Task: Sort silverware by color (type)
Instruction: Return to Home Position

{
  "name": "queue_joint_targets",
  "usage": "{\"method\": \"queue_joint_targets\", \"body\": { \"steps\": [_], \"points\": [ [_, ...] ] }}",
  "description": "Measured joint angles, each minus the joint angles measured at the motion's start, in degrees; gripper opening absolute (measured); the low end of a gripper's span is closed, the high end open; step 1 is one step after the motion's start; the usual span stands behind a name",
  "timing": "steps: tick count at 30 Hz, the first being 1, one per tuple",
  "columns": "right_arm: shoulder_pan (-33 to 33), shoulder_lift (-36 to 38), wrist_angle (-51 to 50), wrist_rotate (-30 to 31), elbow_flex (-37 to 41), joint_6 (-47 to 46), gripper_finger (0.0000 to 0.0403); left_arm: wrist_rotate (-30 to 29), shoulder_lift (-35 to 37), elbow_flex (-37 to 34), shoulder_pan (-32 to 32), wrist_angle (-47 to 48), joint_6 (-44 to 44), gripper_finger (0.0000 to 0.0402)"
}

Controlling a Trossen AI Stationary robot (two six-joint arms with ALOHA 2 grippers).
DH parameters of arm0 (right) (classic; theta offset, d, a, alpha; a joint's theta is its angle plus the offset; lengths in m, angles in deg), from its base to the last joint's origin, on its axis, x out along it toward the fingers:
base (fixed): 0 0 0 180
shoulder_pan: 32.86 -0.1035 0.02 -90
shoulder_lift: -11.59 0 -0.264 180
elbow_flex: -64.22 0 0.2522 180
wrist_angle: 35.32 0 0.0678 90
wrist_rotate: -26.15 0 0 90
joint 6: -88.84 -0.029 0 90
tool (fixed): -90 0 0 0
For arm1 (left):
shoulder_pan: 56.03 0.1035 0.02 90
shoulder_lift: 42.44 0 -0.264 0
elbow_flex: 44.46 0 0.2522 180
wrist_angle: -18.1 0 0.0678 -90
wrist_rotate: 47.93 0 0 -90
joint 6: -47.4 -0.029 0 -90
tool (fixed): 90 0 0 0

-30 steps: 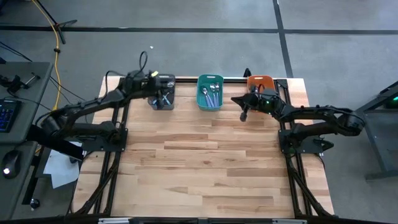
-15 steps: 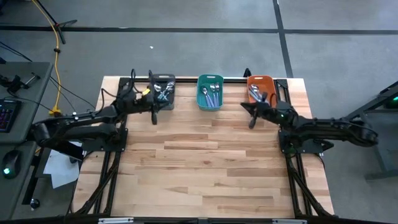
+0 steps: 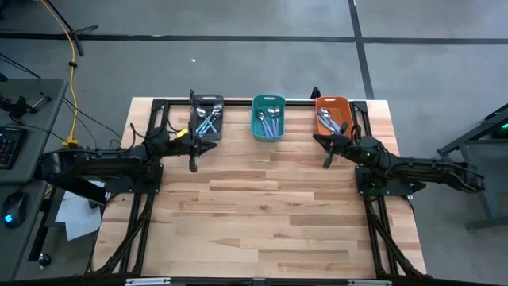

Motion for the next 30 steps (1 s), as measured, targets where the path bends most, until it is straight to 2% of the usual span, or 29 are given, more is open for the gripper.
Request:
{"method": "queue_joint_targets", "body": {
  "steps": [7,16,24,30],
  "points": [
    [0.1,6.7,-7.4,-1.6,0.0,-0.8,0.0,-0.1,5.1,-4.4,0.2,0.1,0.0,0.0],
    [0.2,15.0,-13.6,-1.6,0.0,-1.7,0.0,-0.6,15.6,-4.5,0.3,9.7,-0.5,0.0],
    [0.2,17.2,-14.3,-1.6,0.0,-1.5,0.0,-10.6,26.6,-4.5,0.1,21.8,-1.2,0.0],
    [0.2,17.2,-14.3,-1.6,0.0,-2.1,0.0,-13.3,37.0,-4.5,0.1,31.2,0.3,0.0]
  ]
}}
